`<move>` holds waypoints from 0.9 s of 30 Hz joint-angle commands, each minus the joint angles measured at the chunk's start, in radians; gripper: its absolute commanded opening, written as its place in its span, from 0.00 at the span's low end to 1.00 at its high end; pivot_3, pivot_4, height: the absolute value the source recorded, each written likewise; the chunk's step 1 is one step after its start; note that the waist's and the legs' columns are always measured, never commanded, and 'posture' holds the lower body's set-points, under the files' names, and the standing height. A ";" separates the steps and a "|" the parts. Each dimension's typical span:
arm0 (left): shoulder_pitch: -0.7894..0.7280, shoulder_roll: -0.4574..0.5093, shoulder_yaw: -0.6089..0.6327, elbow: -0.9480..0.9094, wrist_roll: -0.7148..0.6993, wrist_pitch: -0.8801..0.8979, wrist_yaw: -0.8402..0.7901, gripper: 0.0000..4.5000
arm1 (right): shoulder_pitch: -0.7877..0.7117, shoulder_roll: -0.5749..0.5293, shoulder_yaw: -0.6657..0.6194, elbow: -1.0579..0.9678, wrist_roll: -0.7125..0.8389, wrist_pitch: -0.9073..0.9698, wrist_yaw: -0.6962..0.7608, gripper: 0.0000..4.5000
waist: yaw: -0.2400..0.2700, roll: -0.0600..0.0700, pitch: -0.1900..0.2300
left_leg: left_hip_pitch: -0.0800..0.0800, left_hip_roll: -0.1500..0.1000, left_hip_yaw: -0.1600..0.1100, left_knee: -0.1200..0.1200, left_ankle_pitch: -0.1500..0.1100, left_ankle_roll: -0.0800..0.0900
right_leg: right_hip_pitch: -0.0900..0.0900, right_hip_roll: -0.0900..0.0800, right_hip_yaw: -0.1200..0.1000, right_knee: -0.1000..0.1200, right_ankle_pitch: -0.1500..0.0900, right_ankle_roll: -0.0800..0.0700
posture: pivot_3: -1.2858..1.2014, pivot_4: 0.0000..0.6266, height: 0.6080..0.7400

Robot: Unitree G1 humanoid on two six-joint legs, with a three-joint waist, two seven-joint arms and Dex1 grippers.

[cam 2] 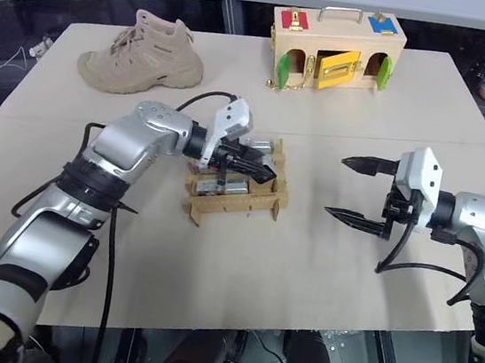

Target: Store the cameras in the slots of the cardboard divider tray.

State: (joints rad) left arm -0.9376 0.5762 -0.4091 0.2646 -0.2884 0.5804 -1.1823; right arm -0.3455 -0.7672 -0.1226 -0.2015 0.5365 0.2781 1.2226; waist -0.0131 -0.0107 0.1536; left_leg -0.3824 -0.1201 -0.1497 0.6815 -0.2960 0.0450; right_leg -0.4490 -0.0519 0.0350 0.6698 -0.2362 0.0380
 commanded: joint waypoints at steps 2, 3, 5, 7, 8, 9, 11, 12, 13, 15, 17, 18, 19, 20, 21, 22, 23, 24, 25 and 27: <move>-0.012 0.015 -0.029 -0.028 0.042 0.007 -0.083 0.17 | 0.014 -0.015 -0.036 -0.052 0.011 -0.016 -0.019 0.99 | 0.002 0.000 0.000 | 0.000 0.000 0.000 0.001 0.000 0.000 | 0.000 0.000 0.000 0.001 0.000 0.000 | 0.52 0.24 1.00; -0.014 0.018 -0.033 -0.027 0.052 0.014 -0.090 0.17 | 0.016 -0.016 -0.036 -0.053 0.010 -0.017 -0.023 0.99 | 0.001 0.000 0.000 | 0.000 0.000 0.000 0.001 0.000 0.000 | 0.000 0.000 0.000 0.001 0.000 0.000 | 0.52 0.24 1.00; -0.022 0.021 -0.044 -0.008 0.087 -0.001 -0.093 0.17 | 0.019 -0.015 -0.035 -0.056 0.007 -0.018 -0.029 0.99 | 0.000 0.000 0.000 | 0.000 0.000 0.000 0.001 0.000 0.000 | 0.000 0.000 0.000 0.001 0.000 0.000 | 0.52 0.24 1.00; -0.027 0.023 -0.050 0.001 0.111 -0.003 -0.100 0.17 | 0.022 -0.014 -0.034 -0.058 0.002 -0.023 -0.035 0.99 | 0.000 0.000 0.000 | 0.000 0.000 0.001 0.001 0.000 0.000 | 0.000 0.000 0.000 0.001 0.000 0.000 | 0.52 0.24 1.00; -0.029 0.024 -0.057 0.007 0.134 -0.012 -0.097 0.17 | 0.024 -0.013 -0.033 -0.060 0.001 -0.024 -0.038 0.99 | 0.000 0.000 0.000 | 0.000 0.000 0.001 0.001 0.000 0.000 | 0.000 0.000 0.001 0.002 0.000 0.000 | 0.52 0.24 1.00; -0.030 0.024 -0.064 0.011 0.155 -0.025 -0.096 0.17 | 0.026 -0.013 -0.032 -0.060 0.000 -0.027 -0.040 0.99 | -0.001 0.000 0.000 | 0.000 0.000 0.001 0.001 0.000 0.000 | 0.000 0.000 0.001 0.002 0.000 0.000 | 0.52 0.24 1.00; -0.035 0.013 -0.072 0.019 0.177 -0.029 -0.094 0.17 | 0.030 -0.012 -0.030 -0.061 -0.003 -0.030 -0.044 0.99 | -0.002 0.000 0.000 | 0.001 0.000 0.001 0.001 0.000 0.000 | 0.000 0.000 0.001 0.002 0.000 0.000 | 0.52 0.24 1.00; -0.038 0.009 -0.077 0.023 0.186 -0.039 -0.099 0.17 | 0.031 -0.011 -0.029 -0.062 -0.004 -0.032 -0.046 0.99 | -0.002 0.000 0.000 | 0.001 0.000 0.002 0.001 0.000 0.000 | 0.000 0.000 0.002 0.003 0.000 0.000 | 0.52 0.24 1.00; -0.040 0.005 -0.078 0.024 0.192 -0.058 -0.105 0.28 | 0.033 -0.011 -0.029 -0.062 -0.004 -0.032 -0.047 1.00 | -0.003 0.000 0.000 | 0.001 0.000 0.002 0.001 0.000 0.000 | 0.000 0.000 0.002 0.003 0.000 0.000 | 0.52 0.24 1.00; -0.044 -0.016 -0.050 0.011 0.178 -0.053 -0.095 0.46 | 0.039 -0.013 -0.030 -0.068 -0.002 -0.031 -0.051 1.00 | -0.002 0.000 0.000 | 0.002 0.000 0.003 0.002 0.000 0.000 | 0.000 0.000 0.003 0.004 0.000 0.000 | 0.52 0.24 1.00; -0.055 -0.032 0.024 -0.053 0.115 0.019 -0.083 0.66 | 0.054 -0.016 -0.038 -0.086 0.008 -0.016 -0.063 1.00 | 0.002 0.000 0.000 | 0.001 0.000 0.002 0.002 0.000 0.000 | 0.000 0.000 0.002 0.004 0.000 0.000 | 0.52 0.24 1.00; -0.059 -0.031 0.071 -0.103 0.059 0.089 -0.088 0.77 | 0.063 -0.019 -0.044 -0.098 0.013 -0.006 -0.073 1.00 | 0.003 0.000 0.000 | 0.001 0.000 0.002 0.003 0.000 0.001 | -0.001 0.000 0.002 0.004 0.000 0.000 | 0.52 0.24 1.00; -0.057 -0.024 0.126 -0.157 0.004 0.148 -0.089 0.84 | 0.072 -0.019 -0.049 -0.112 0.016 0.006 -0.087 1.00 | 0.003 -0.001 0.001 | 0.000 0.000 0.001 0.003 0.000 0.001 | -0.001 0.000 0.001 0.004 0.000 0.000 | 0.52 0.24 1.00; -0.049 -0.018 0.171 -0.207 -0.038 0.195 -0.077 0.84 | 0.087 -0.021 -0.057 -0.129 0.019 0.016 -0.101 1.00 | 0.002 -0.001 0.001 | -0.001 0.000 0.001 0.004 -0.001 0.001 | -0.001 0.000 0.001 0.004 0.000 0.000 | 0.52 0.24 1.00; -0.024 -0.012 0.242 -0.263 -0.084 0.218 -0.052 0.84 | 0.106 -0.018 -0.064 -0.154 0.015 0.034 -0.133 1.00 | 0.002 -0.001 0.001 | -0.001 0.000 0.001 0.004 -0.001 0.001 | -0.002 0.000 0.001 0.004 0.000 0.000 | 0.52 0.24 1.00; 0.004 -0.007 0.300 -0.311 -0.118 0.227 -0.025 0.84 | 0.123 -0.012 -0.068 -0.176 0.006 0.044 -0.166 1.00 | 0.001 -0.001 0.001 | -0.001 0.000 0.001 0.004 -0.001 0.001 | -0.001 0.000 0.001 0.004 0.000 0.000 | 0.52 0.24 1.00; 0.043 -0.006 0.357 -0.360 -0.134 0.221 0.017 0.84 | 0.139 -0.005 -0.069 -0.200 -0.005 0.060 -0.204 1.00 | -0.001 -0.001 0.001 | -0.001 0.000 0.001 0.004 -0.001 0.001 | -0.001 0.000 0.001 0.004 0.000 0.000 | 0.52 0.24 1.00; 0.100 -0.023 0.430 -0.416 -0.137 0.191 0.092 0.84 | 0.161 0.009 -0.076 -0.225 -0.012 0.084 -0.257 1.00 | -0.003 0.001 0.000 | 0.000 0.000 0.002 0.004 -0.001 0.001 | -0.001 0.000 0.002 0.005 0.000 0.000 | 0.52 0.24 1.00; 0.176 -0.018 0.531 -0.477 -0.186 0.228 0.130 0.84 | 0.180 0.040 -0.089 -0.249 -0.027 0.113 -0.344 1.00 | -0.004 0.002 -0.001 | 0.002 0.000 0.003 0.003 -0.001 0.001 | -0.001 0.000 0.004 0.005 0.000 0.000 | 0.52 0.24 1.00; 0.333 -0.013 0.701 -0.602 -0.264 0.284 0.194 0.98 | 0.222 0.102 -0.116 -0.298 -0.049 0.156 -0.492 1.00 | -0.009 0.003 -0.002 | 0.004 0.001 0.005 0.001 -0.001 0.000 | -0.001 0.002 0.007 0.007 0.000 0.000 | 0.52 0.24 1.00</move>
State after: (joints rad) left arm -0.6955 0.5521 0.1300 -0.2228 -0.4716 0.8085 -1.0602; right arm -0.1445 -0.6953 -0.1921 -0.4324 0.5044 0.3920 0.8696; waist -0.0225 -0.0080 0.1520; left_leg -0.3778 -0.1190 -0.1449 0.6830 -0.2973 0.0449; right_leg -0.4500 -0.0497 0.0425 0.6774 -0.2364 0.0379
